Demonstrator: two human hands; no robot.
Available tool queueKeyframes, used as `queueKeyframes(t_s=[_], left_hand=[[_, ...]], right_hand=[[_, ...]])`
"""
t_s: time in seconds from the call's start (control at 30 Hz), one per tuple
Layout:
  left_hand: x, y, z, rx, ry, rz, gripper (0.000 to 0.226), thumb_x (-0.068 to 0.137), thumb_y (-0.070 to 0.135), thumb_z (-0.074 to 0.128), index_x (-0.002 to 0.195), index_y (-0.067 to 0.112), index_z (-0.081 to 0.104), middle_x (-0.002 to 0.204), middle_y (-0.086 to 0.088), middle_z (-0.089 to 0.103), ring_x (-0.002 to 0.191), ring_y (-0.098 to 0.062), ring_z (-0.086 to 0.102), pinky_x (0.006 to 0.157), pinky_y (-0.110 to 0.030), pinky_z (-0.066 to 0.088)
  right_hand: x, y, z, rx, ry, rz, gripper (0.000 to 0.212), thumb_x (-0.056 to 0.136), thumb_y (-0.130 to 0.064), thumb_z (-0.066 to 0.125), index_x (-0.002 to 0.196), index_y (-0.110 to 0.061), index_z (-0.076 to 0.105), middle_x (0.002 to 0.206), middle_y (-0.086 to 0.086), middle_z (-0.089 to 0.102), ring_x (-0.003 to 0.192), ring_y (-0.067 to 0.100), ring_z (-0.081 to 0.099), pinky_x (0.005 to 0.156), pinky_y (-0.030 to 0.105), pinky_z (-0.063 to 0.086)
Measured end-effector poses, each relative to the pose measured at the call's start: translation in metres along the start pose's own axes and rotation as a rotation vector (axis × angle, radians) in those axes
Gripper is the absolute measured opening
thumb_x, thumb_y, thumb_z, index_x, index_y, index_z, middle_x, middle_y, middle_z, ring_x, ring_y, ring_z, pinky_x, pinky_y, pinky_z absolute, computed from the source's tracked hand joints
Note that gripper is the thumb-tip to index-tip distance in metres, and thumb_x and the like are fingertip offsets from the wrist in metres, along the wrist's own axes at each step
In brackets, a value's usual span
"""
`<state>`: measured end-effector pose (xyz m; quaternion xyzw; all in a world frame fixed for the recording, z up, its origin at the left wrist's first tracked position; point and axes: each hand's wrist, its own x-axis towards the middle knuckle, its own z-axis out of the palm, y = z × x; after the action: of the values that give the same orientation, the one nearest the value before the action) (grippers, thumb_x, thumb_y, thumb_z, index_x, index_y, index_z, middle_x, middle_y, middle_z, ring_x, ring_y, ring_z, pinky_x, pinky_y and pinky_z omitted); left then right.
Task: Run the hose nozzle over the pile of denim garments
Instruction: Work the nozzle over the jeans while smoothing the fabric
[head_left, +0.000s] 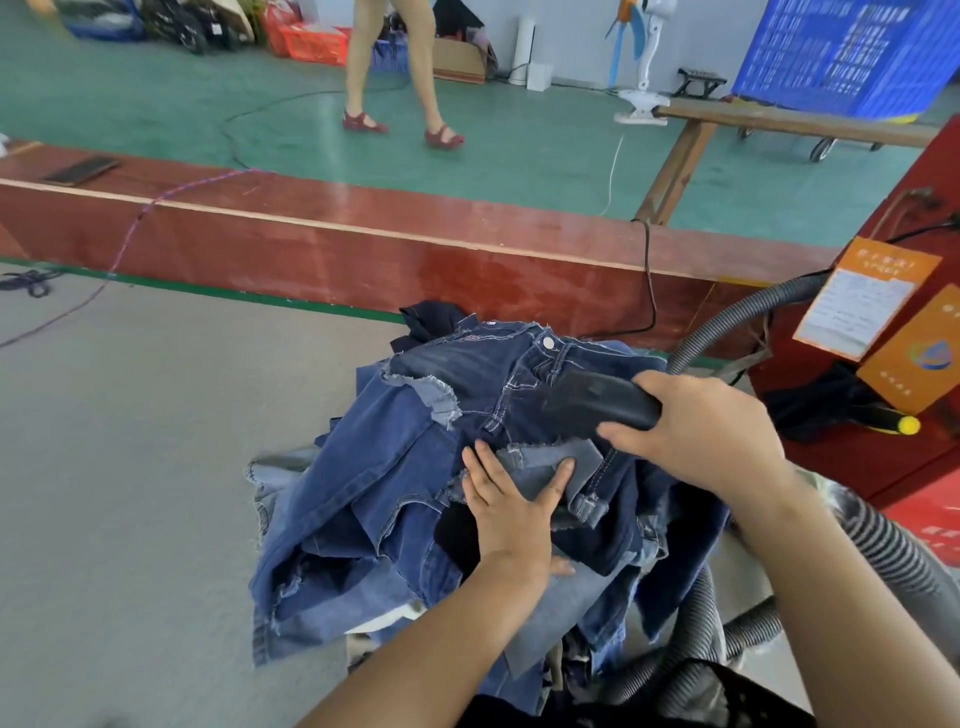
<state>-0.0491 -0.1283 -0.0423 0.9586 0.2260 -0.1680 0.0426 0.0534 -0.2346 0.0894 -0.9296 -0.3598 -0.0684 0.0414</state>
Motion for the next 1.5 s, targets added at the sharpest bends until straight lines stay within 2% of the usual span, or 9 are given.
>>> queueKeyframes(t_s=[0.17,0.4,0.63,0.77,0.93,1.13,1.23,1.4,1.5], left_hand=[[0.001,0.001,0.000,0.015,-0.021,0.002,0.116,0.074,0.073,0.059,0.136,0.046,-0.036,0.124,-0.043,-0.045,0.131,-0.061,-0.027,0.114,-0.061,-0.002],[0.002,0.001,0.001,0.045,-0.023,-0.007,0.117,0.074,0.073,0.059,0.136,0.044,-0.036,0.124,-0.044,-0.044,0.130,-0.063,-0.026,0.113,-0.062,-0.001],[0.003,0.000,0.002,0.035,-0.001,-0.006,0.122,0.073,0.073,0.061,0.124,0.042,-0.045,0.124,-0.047,-0.043,0.130,-0.064,-0.025,0.113,-0.063,0.001],[0.004,0.001,0.002,0.046,-0.012,-0.005,0.120,0.073,0.073,0.061,0.134,0.044,-0.038,0.130,-0.048,-0.040,0.130,-0.064,-0.025,0.113,-0.062,0.000],[0.001,0.000,-0.001,0.040,-0.030,0.013,0.120,0.073,0.071,0.063,0.134,0.045,-0.038,0.127,-0.044,-0.043,0.130,-0.062,-0.026,0.113,-0.062,-0.001],[0.004,-0.001,0.002,0.024,-0.003,0.010,0.124,0.072,0.071,0.064,0.123,0.044,-0.046,0.124,-0.045,-0.044,0.130,-0.063,-0.026,0.113,-0.063,0.000],[0.004,-0.001,0.004,0.011,0.008,0.005,0.124,0.073,0.070,0.064,0.121,0.043,-0.047,0.123,-0.046,-0.044,0.130,-0.063,-0.027,0.113,-0.062,0.000],[0.004,-0.001,0.003,0.032,-0.023,0.004,0.118,0.074,0.070,0.063,0.140,0.045,-0.032,0.131,-0.046,-0.041,0.130,-0.062,-0.027,0.113,-0.062,-0.001],[0.004,-0.001,0.003,0.043,-0.032,-0.003,0.114,0.075,0.070,0.063,0.147,0.042,-0.020,0.136,-0.047,-0.033,0.131,-0.062,-0.025,0.113,-0.062,0.000]], right_hand=[[-0.007,0.003,0.015,-0.102,-0.158,-0.023,0.036,0.079,-0.066,0.055,0.090,-0.032,0.051,0.064,-0.015,0.042,0.067,0.013,0.047,0.050,0.027,0.030],[0.002,-0.026,0.034,-0.026,-0.107,-0.117,0.035,0.081,-0.061,0.057,0.086,-0.028,0.045,0.060,-0.012,0.036,0.075,0.017,0.060,0.044,0.025,0.023],[0.003,-0.002,0.009,-0.024,0.059,-0.028,0.033,0.080,-0.065,0.056,0.088,-0.033,0.050,0.058,-0.016,0.040,0.059,0.016,0.045,0.048,0.025,0.029],[-0.005,-0.009,0.020,-0.077,-0.065,-0.098,0.036,0.079,-0.066,0.055,0.092,-0.033,0.054,0.058,-0.015,0.040,0.060,0.010,0.044,0.044,0.023,0.025],[0.003,-0.010,0.028,-0.052,-0.167,-0.065,0.037,0.081,-0.062,0.056,0.100,-0.031,0.056,0.072,-0.015,0.048,0.075,0.012,0.052,0.054,0.027,0.032],[-0.005,0.009,0.005,0.020,-0.084,-0.018,0.034,0.076,-0.068,0.055,0.089,-0.036,0.056,0.067,-0.015,0.055,0.064,0.010,0.056,0.051,0.025,0.039],[-0.008,-0.003,0.001,0.072,-0.057,-0.036,0.031,0.074,-0.068,0.058,0.082,-0.039,0.051,0.061,-0.017,0.051,0.062,0.009,0.054,0.048,0.023,0.032],[0.001,-0.028,0.019,-0.011,-0.162,-0.110,0.032,0.078,-0.060,0.059,0.080,-0.031,0.044,0.065,-0.013,0.046,0.079,0.016,0.060,0.053,0.027,0.032],[0.006,-0.042,0.033,-0.042,-0.139,-0.160,0.030,0.079,-0.055,0.059,0.086,-0.028,0.050,0.079,-0.007,0.061,0.085,0.020,0.064,0.055,0.029,0.033]])
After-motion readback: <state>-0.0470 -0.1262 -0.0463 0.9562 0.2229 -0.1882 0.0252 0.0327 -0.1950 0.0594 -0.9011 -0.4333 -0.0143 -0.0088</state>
